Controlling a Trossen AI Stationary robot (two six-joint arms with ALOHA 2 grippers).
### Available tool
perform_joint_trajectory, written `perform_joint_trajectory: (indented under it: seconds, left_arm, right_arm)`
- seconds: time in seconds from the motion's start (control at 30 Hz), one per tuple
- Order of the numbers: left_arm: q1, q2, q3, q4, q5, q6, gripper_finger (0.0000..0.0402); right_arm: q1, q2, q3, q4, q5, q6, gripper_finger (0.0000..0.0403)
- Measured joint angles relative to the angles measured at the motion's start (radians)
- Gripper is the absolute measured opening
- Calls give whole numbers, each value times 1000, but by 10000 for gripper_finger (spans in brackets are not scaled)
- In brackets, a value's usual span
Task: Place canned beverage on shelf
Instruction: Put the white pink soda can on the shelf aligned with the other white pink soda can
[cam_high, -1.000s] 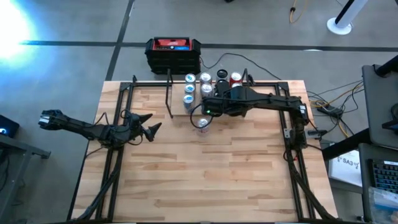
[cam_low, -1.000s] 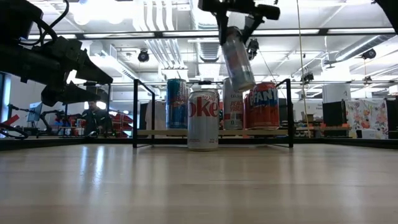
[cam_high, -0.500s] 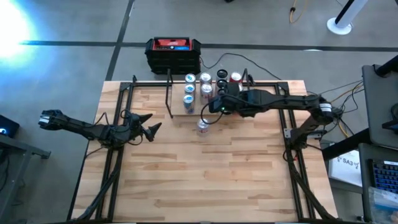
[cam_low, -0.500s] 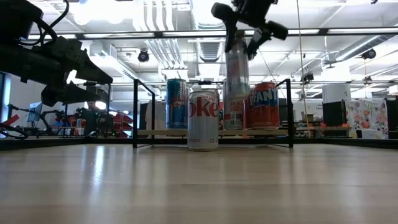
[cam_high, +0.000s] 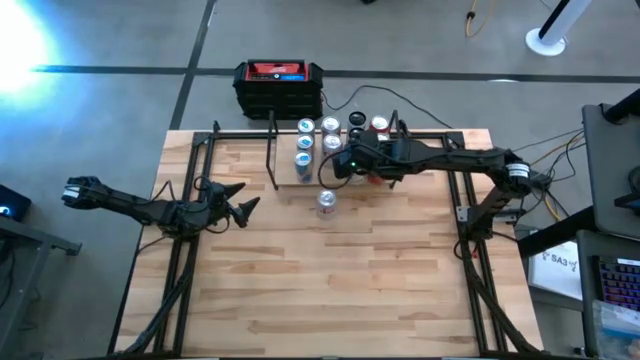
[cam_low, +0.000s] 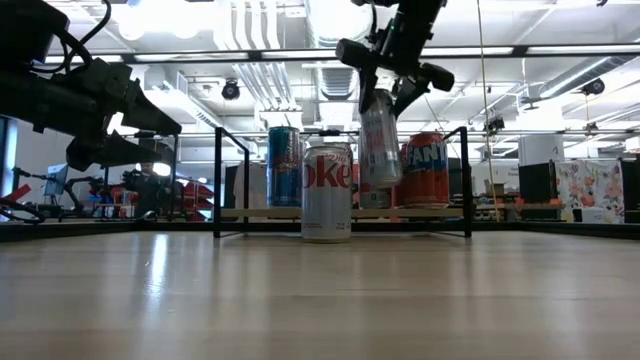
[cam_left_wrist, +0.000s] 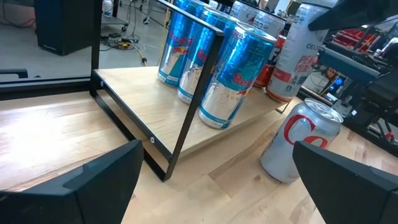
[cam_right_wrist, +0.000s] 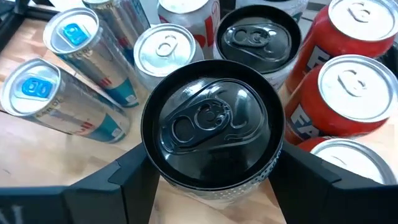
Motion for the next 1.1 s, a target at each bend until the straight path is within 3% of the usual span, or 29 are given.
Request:
perform_joint_trajectory:
  seconds: [0.93, 1.1]
  left_arm:
    - [0, 0, 0, 0, 0, 0, 398]
    - [0, 0, 0, 0, 0, 0, 398]
  right_arm:
    - [9, 51, -58, 90, 60, 36, 247]
    - [22, 51, -66, 117, 114, 37, 247]
